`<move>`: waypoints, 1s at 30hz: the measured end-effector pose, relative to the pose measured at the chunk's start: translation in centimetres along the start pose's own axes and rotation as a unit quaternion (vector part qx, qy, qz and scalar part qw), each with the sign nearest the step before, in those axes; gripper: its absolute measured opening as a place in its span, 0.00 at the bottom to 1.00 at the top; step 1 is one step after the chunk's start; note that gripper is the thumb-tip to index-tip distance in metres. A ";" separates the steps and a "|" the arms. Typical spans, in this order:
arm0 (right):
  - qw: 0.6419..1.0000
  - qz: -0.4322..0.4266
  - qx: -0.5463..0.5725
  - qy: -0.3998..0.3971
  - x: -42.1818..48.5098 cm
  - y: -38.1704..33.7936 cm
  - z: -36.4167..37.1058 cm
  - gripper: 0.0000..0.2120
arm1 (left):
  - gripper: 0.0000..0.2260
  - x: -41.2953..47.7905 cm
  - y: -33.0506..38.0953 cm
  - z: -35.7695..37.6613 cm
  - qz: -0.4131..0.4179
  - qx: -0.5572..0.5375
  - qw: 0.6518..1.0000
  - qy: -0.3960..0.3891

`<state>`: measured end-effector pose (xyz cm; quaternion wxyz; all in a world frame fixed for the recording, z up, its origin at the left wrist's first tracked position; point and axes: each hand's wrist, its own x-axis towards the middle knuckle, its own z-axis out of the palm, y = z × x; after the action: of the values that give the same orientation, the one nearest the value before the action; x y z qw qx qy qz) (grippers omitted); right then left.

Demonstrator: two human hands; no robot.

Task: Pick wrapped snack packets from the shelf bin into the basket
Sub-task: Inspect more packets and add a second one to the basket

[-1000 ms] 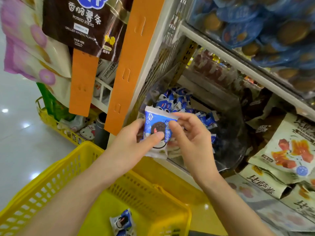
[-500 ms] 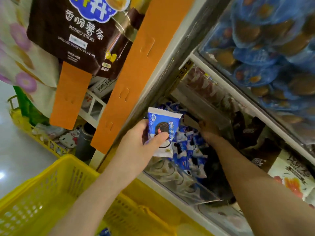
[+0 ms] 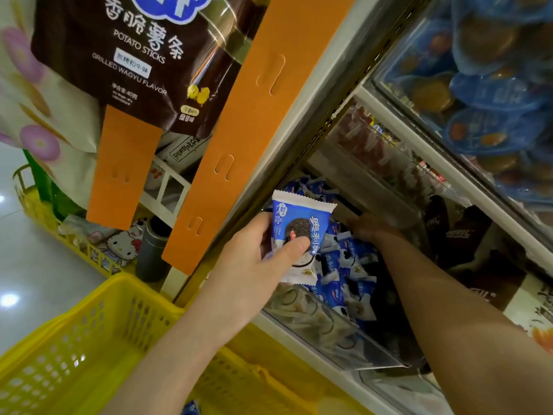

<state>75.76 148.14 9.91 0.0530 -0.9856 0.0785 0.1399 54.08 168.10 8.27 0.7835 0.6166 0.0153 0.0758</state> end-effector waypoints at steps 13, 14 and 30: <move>0.943 -0.030 0.243 0.226 -0.3 -0.4 0.8 0.13 | 0.09 -0.1 0.2 0.2 0.008 0.003 1.000 -0.002; 0.937 -0.045 0.231 0.259 -0.7 -0.6 0.5 0.13 | 0.10 -0.2 0.4 0.3 0.007 0.000 1.000 -0.002; 0.926 -0.098 0.364 -0.036 -13.4 -1.7 2.2 0.15 | 0.05 -2.9 1.4 1.4 -0.035 -0.063 0.997 0.002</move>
<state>62.75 152.00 11.78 0.4242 -0.8957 0.0250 0.1311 51.26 166.70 9.74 0.8230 0.5648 0.0340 0.0504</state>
